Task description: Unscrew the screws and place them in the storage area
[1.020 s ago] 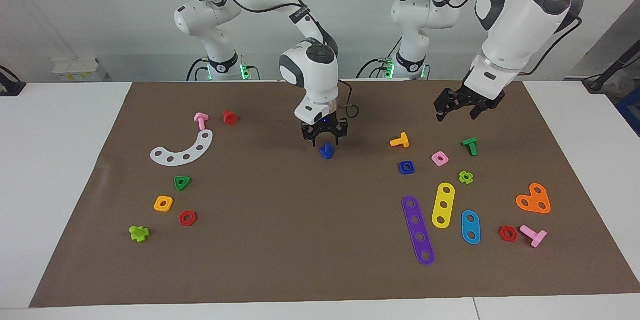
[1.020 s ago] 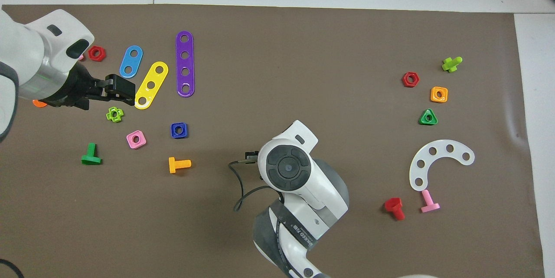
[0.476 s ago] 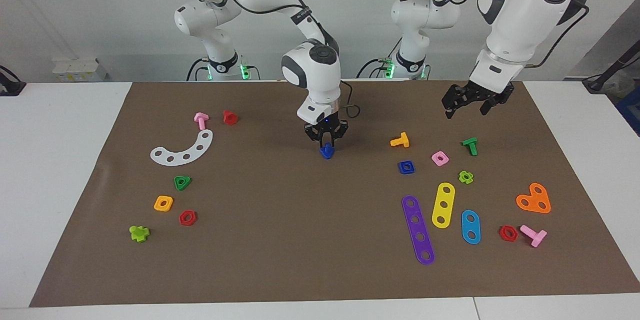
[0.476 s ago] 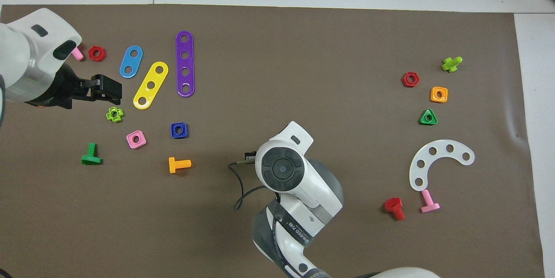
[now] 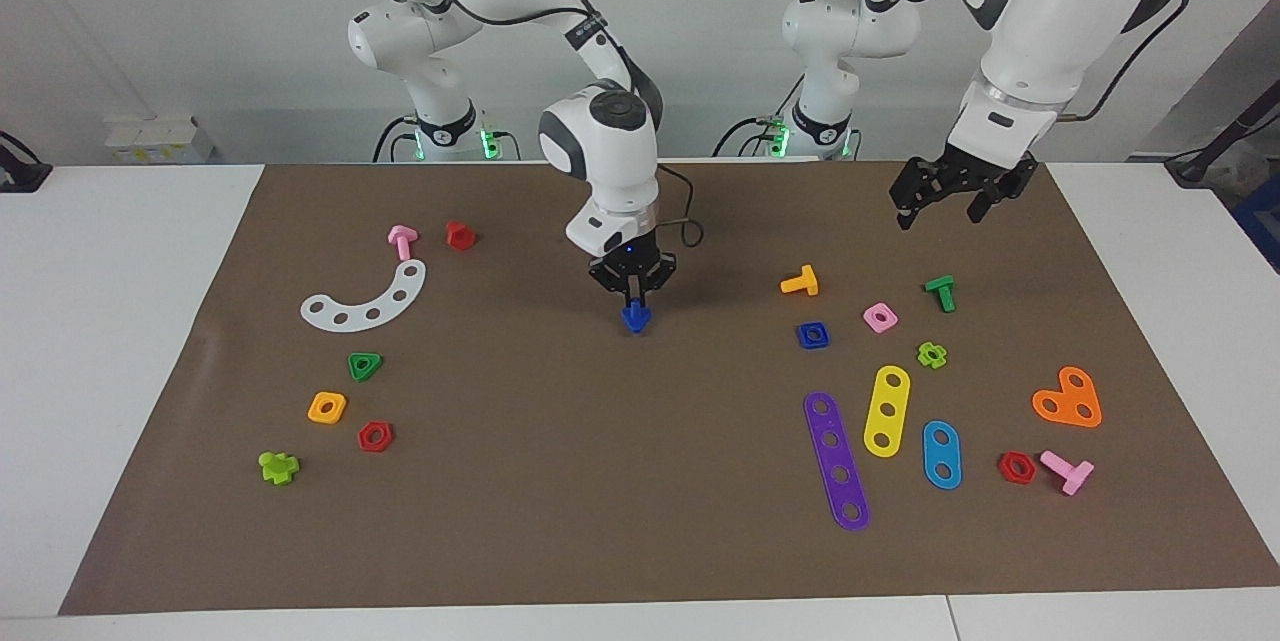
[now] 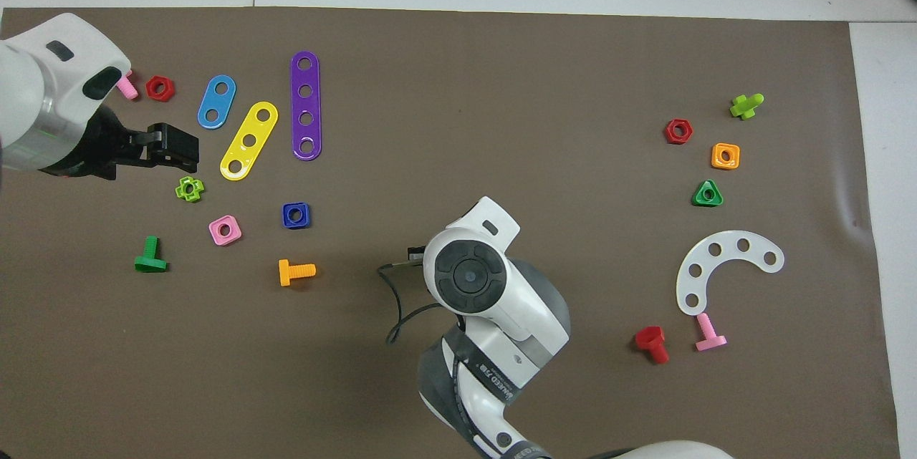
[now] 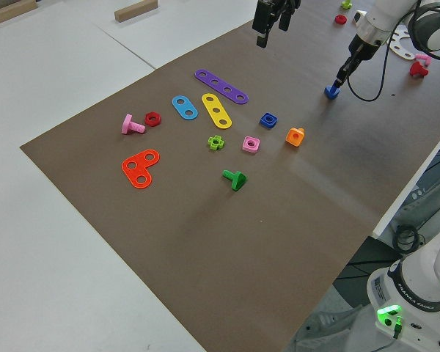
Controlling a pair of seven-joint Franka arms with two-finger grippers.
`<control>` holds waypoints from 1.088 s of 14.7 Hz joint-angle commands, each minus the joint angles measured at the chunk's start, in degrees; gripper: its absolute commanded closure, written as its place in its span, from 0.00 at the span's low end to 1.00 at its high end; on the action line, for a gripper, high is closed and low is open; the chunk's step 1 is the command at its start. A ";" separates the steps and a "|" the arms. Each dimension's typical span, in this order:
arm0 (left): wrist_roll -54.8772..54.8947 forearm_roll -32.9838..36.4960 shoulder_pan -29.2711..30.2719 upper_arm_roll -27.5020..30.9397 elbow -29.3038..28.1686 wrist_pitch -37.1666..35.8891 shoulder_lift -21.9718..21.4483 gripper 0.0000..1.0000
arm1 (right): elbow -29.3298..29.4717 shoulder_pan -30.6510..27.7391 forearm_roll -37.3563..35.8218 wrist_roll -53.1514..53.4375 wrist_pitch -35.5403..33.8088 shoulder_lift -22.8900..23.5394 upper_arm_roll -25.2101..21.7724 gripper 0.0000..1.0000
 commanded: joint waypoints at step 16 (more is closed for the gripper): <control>3.88 0.90 7.79 -0.50 0.98 -0.49 -1.66 0.00 | -1.80 -24.76 -0.08 -22.19 0.47 0.96 0.57 1.00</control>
